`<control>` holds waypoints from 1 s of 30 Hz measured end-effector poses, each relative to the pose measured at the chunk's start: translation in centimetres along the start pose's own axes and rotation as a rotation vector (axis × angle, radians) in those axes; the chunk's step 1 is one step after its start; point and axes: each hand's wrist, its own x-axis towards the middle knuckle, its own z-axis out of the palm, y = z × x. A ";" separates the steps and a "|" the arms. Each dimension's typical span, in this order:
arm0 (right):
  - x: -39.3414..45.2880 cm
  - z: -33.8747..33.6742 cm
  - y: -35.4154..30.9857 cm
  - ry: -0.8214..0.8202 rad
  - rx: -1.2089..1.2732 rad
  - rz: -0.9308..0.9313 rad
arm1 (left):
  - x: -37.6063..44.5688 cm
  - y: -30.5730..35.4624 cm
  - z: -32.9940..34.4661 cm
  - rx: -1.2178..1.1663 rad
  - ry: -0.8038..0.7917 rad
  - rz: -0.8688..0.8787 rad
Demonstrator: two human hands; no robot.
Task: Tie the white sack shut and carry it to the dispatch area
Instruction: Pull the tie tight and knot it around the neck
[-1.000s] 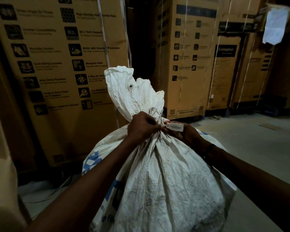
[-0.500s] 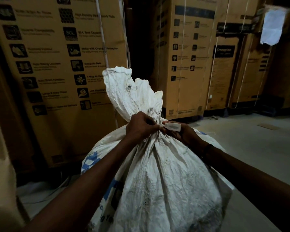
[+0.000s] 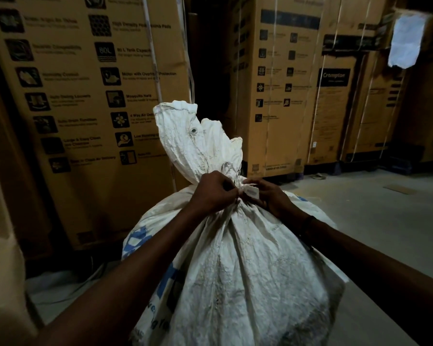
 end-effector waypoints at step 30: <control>-0.6 0.7 1.1 0.115 -0.361 -0.304 | -5.2 0.1 2.6 -0.034 0.312 0.041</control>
